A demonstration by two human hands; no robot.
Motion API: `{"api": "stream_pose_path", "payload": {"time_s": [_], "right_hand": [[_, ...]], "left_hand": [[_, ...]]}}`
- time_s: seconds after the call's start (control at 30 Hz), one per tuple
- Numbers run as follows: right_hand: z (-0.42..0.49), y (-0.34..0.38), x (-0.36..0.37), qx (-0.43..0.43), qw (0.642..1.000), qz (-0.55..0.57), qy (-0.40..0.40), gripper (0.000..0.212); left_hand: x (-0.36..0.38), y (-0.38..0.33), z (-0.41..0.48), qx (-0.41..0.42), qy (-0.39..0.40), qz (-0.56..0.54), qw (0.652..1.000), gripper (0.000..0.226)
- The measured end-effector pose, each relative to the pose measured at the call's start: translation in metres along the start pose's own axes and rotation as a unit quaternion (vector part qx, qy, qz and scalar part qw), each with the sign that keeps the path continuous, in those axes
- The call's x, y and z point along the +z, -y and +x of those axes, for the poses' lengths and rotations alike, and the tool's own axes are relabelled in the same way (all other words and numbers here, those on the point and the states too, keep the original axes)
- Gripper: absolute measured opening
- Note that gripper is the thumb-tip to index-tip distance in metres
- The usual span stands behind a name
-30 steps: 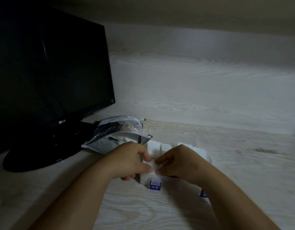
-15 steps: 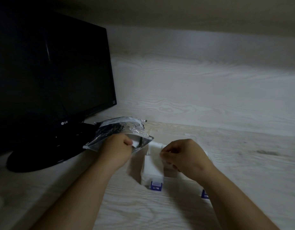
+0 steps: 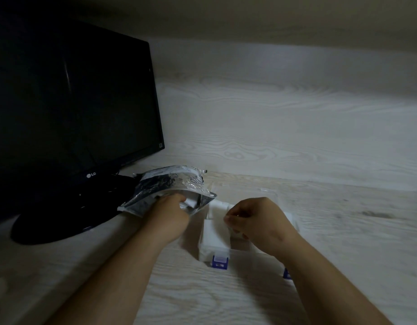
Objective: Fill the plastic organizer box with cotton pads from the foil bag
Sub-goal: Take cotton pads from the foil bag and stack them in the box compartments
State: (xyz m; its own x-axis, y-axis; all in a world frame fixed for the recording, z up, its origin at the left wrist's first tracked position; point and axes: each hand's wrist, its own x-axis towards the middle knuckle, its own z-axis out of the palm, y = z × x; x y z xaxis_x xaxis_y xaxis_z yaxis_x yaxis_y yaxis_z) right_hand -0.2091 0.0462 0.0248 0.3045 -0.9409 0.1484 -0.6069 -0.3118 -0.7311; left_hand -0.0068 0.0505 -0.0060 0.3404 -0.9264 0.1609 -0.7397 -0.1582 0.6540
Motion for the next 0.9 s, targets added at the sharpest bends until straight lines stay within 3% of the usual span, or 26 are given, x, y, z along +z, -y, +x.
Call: {"api": "stream_pose_path", "payload": {"time_s": [0.27, 0.43, 0.9], "right_hand": [[0.0007, -0.0008, 0.0009, -0.003, 1.0, -0.014, 0.004, 0.01], [0.0011, -0.0013, 0.0007, -0.006, 1.0, -0.021, 0.007, 0.011], [0.0008, -0.002, 0.0004, -0.006, 1.0, -0.027, 0.013, 0.013]], "left_hand": [[0.0058, 0.0017, 0.0038, -0.011, 0.031, -0.054, 0.998, 0.052], [0.0057, 0.0029, 0.004, -0.021, 0.012, -0.008, 1.0, 0.057], [0.0068, 0.0049, 0.0045, -0.019, 0.022, -0.006, 1.0, 0.051]]}}
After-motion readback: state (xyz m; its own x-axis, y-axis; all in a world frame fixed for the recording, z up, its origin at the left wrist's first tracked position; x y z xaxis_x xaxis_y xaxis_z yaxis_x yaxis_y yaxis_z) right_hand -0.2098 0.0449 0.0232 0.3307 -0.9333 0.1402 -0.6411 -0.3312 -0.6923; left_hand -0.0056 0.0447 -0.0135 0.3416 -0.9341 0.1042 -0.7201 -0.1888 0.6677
